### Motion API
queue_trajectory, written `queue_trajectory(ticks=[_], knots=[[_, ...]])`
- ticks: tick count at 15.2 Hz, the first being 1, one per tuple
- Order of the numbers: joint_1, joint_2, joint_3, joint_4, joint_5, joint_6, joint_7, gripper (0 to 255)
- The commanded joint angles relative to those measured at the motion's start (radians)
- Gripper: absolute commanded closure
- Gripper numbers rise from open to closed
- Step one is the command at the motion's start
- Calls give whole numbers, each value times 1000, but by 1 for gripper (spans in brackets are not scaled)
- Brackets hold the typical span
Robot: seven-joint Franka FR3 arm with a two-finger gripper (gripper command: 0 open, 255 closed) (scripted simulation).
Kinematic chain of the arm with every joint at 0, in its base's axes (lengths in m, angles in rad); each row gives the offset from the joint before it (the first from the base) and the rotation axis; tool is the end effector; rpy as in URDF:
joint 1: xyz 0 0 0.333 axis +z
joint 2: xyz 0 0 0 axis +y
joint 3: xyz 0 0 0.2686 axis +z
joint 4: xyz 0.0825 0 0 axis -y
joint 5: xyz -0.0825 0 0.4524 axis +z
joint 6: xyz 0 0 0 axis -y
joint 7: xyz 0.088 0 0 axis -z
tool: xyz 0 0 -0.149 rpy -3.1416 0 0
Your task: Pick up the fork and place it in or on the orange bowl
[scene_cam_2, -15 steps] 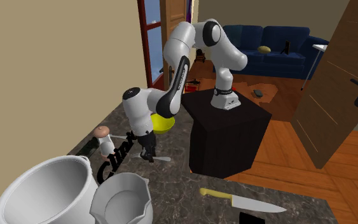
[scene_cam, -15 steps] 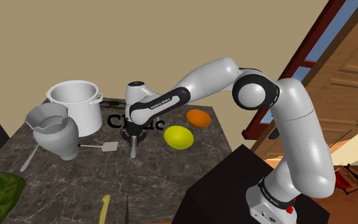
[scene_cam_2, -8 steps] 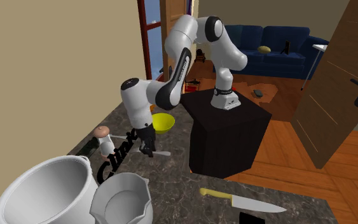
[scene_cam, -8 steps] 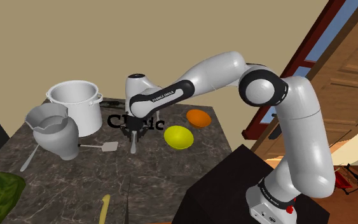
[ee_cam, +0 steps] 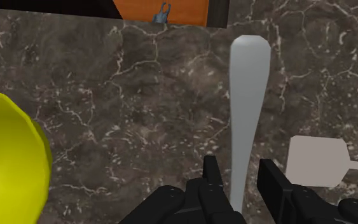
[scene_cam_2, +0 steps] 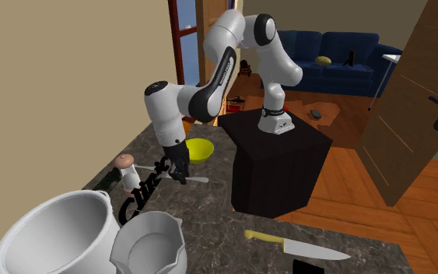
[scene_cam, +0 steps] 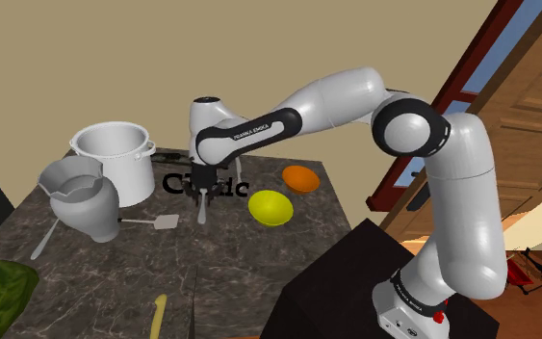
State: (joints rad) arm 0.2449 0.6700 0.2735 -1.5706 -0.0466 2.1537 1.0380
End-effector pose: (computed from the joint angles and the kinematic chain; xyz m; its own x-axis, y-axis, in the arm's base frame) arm 0.6277 0.3456 0.1354 0.8471 -0.5113 -0.1452 -0.5182 -0.8552 -0.0117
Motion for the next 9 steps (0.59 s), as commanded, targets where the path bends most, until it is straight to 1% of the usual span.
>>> queue_trajectory(ticks=[1, 7, 9], knots=[[-2, -15, 2, 4, 3, -19, 0, 255], [-6, -55, 9, 19, 11, -74, 1, 255], [-44, -99, 7, -54, 21, -47, -36, 255]])
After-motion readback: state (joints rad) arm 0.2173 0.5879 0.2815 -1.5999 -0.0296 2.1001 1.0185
